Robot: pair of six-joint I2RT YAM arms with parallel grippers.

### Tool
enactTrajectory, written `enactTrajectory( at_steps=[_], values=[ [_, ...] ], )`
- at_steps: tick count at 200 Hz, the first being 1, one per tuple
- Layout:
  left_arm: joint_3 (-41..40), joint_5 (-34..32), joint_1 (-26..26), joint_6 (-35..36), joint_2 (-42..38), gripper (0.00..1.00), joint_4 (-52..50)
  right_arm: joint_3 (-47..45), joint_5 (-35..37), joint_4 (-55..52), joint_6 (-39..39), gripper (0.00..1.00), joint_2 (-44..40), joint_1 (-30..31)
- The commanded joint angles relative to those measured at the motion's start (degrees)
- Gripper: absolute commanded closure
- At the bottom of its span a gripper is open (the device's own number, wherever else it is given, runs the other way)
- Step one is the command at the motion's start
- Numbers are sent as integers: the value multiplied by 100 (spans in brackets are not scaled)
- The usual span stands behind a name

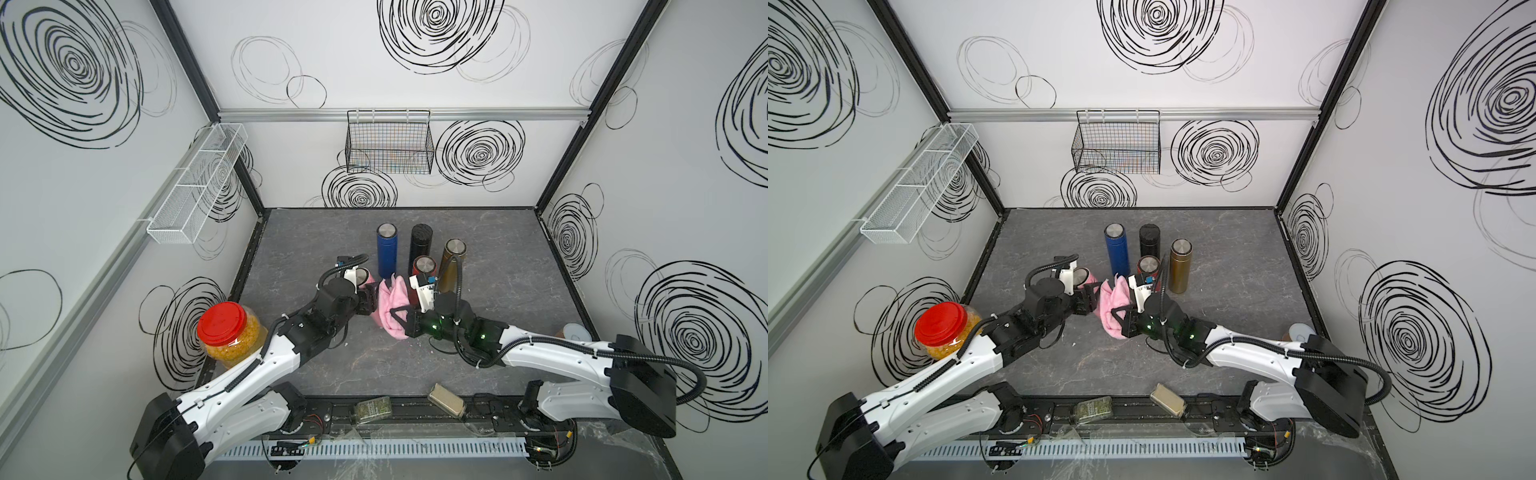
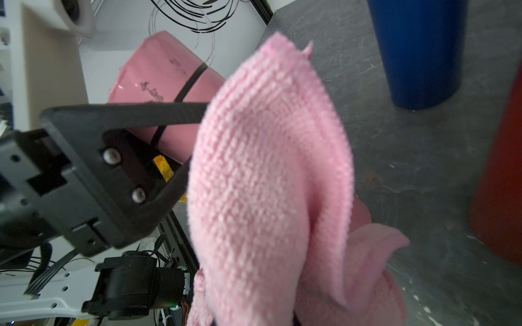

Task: Wipe the surface of the thermos
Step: Wipe the dirt from the surface of the thermos.

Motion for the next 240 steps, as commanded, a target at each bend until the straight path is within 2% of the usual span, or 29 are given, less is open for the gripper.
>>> enactTrajectory(
  at_steps=[1,31,74,98,119,157,174,240],
  values=[
    [-81,-117,-23,-86,-182,100,403,239,-37,566,-257,100,295,85],
    [-140,-210,-23,-237,-226,100,355,239,150,715,-271,100,662,125],
    [-197,-311,-79,-384,-41,100,390,-333,277,711,258,100,984,172],
    [-151,-765,-277,-349,12,100,292,-578,452,725,353,100,925,298],
    [-59,-1196,-400,-454,128,100,93,-342,499,505,196,100,861,390],
    [78,-1616,-539,-761,378,100,-175,311,545,551,-508,100,857,688],
    [93,-1683,-579,-885,478,100,-213,516,527,516,-596,100,1074,703],
    [76,-1829,-612,-1152,366,100,-399,-294,526,550,231,100,1366,735]
  ],
)
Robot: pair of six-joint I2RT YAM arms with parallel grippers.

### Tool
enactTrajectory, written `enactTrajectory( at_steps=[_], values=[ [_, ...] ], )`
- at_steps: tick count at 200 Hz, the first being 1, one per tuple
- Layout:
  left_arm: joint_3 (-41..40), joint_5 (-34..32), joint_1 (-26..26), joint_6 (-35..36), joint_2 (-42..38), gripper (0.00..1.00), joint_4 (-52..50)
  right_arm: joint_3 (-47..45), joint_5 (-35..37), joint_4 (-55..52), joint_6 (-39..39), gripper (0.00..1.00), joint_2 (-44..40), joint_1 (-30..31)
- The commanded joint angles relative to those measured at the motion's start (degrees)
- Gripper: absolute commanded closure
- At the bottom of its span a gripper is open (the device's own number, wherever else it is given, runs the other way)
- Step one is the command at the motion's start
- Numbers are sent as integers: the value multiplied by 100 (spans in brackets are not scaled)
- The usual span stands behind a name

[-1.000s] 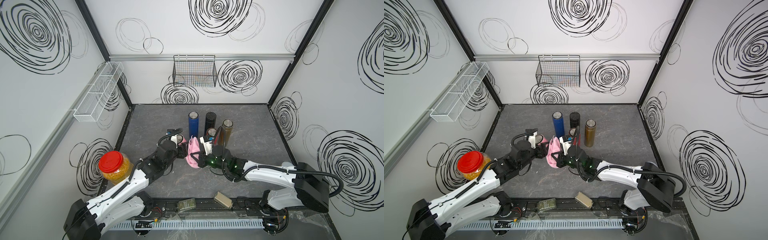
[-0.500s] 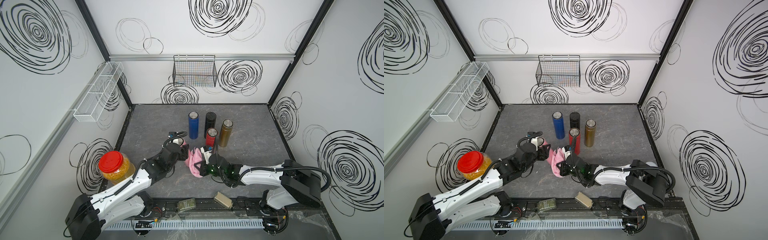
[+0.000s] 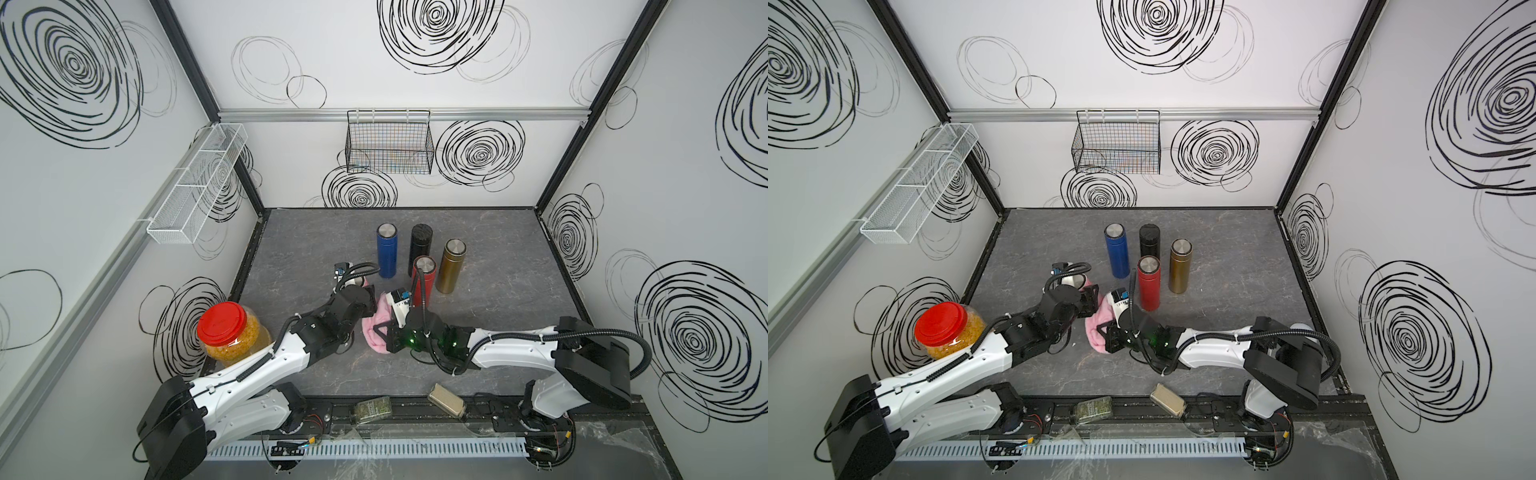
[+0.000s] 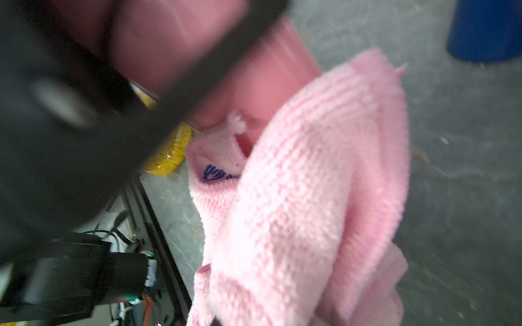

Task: Wipe the surface of the thermos
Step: Wipe the dirt from the surface of the thermos.

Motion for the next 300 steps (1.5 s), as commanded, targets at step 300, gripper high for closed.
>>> enactTrajectory(
  at_steps=[300],
  values=[
    [-124,6,391,-1364,-713,100,-649,-87,636,1401,1021,100,1150,448]
  ],
)
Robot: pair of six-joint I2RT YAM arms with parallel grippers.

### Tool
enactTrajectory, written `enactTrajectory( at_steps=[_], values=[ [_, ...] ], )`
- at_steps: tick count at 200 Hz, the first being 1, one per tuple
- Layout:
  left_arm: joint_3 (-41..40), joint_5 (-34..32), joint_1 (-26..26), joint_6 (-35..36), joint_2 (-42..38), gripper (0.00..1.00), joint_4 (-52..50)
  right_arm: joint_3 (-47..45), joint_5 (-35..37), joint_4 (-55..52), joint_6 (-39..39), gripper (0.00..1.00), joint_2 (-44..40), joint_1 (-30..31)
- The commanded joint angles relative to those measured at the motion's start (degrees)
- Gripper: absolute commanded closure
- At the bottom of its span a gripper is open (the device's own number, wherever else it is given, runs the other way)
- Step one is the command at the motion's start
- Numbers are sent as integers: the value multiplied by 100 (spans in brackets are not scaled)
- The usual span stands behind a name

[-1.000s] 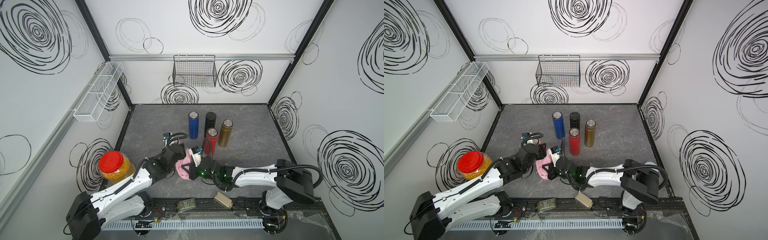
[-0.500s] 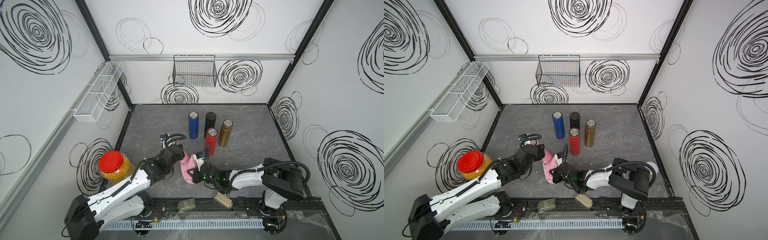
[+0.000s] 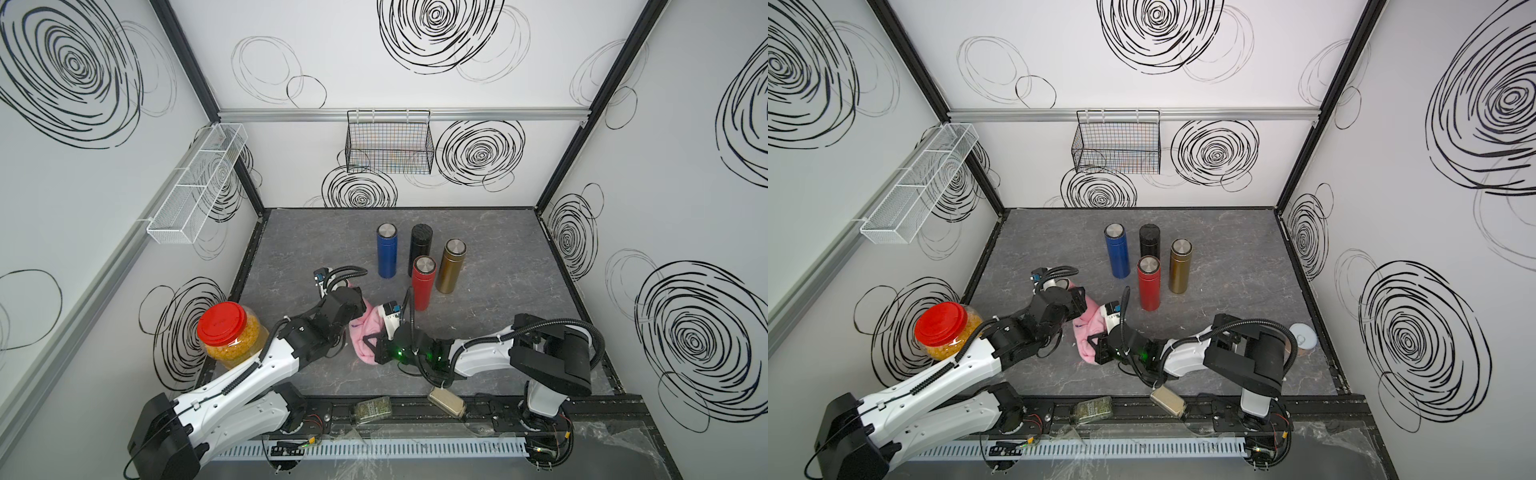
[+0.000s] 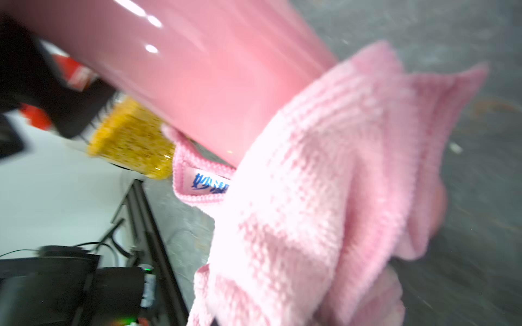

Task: Wipe the surface of the thermos
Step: Wipe the dirt from the surface of the thermos.

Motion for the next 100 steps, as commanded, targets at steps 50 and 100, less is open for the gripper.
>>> enactTrajectory(
  at_steps=[50,100],
  values=[
    [-51,18,79,-107,-154,100,248,894,65,-240,-519,100,-152,194],
    [-116,96,61,21,-262,100,317,1111,347,-753,-217,100,111,66]
  ],
)
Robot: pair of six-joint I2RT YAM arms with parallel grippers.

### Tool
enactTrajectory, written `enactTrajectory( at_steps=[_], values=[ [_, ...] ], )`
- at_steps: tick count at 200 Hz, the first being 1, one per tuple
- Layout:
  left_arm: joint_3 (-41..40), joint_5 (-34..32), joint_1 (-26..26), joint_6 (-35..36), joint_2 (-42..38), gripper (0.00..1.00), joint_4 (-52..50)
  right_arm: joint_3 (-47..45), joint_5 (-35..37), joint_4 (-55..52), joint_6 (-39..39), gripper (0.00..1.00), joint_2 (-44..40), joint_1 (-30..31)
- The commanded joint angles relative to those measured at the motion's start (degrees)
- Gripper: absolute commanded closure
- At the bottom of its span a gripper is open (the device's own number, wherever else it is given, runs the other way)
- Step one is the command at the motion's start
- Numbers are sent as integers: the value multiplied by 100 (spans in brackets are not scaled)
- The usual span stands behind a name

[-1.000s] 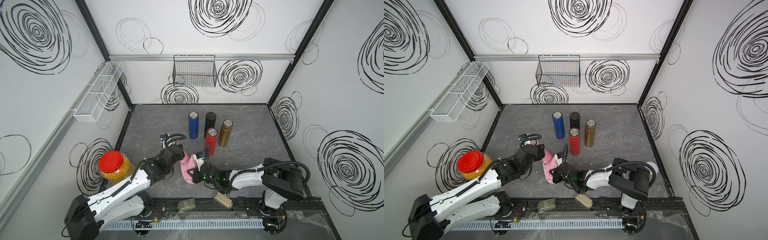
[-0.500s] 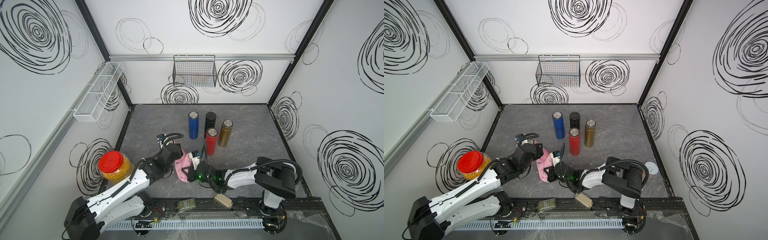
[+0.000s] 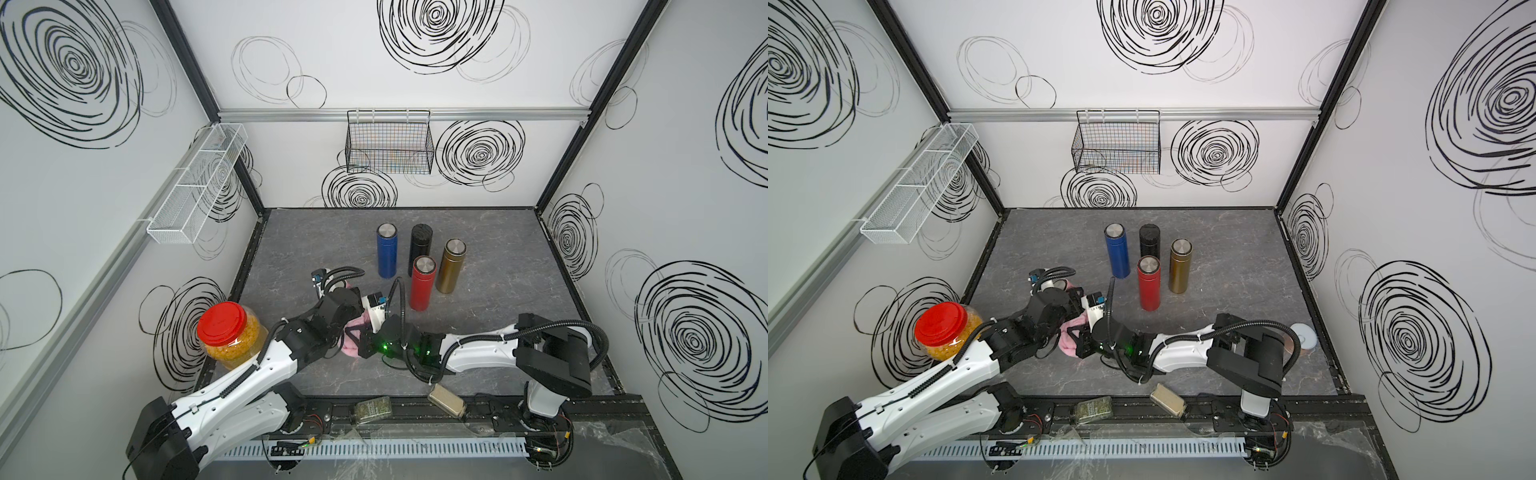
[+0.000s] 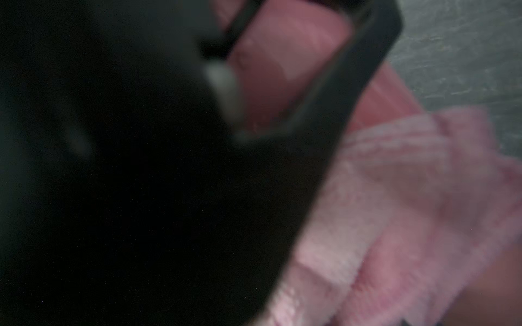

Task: Wipe the surface of the thermos
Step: Wipe the dirt from the surface of the thermos.

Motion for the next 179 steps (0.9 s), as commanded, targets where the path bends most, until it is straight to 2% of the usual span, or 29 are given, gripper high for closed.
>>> enactTrajectory(
  at_steps=[1,27,67,91,111,123,159,179],
  values=[
    [-40,60,26,55,-174,100,275,-79,263,-421,216,100,103,-107],
    [-241,165,-55,454,-420,100,643,-544,171,-913,726,100,-88,-306],
    [-186,202,-476,1436,-375,100,867,-1005,-855,-1849,636,100,-1074,-651],
    [-99,-130,-1099,2253,-233,100,984,-1215,-1417,-2249,490,100,-1833,-890],
    [-151,-747,-1800,3088,-210,100,1174,-1289,-1777,-2484,362,100,-2388,-1122],
    [-142,-853,-2027,3292,-241,100,1122,-1329,-1920,-2519,312,100,-2590,-1231],
    [-565,-234,-2057,3621,-560,100,1637,-1790,-2448,-2133,459,100,-2279,-1454],
    [-962,104,-2036,3785,-804,100,2180,-2098,-2415,-1924,619,100,-1903,-1469]
  ],
)
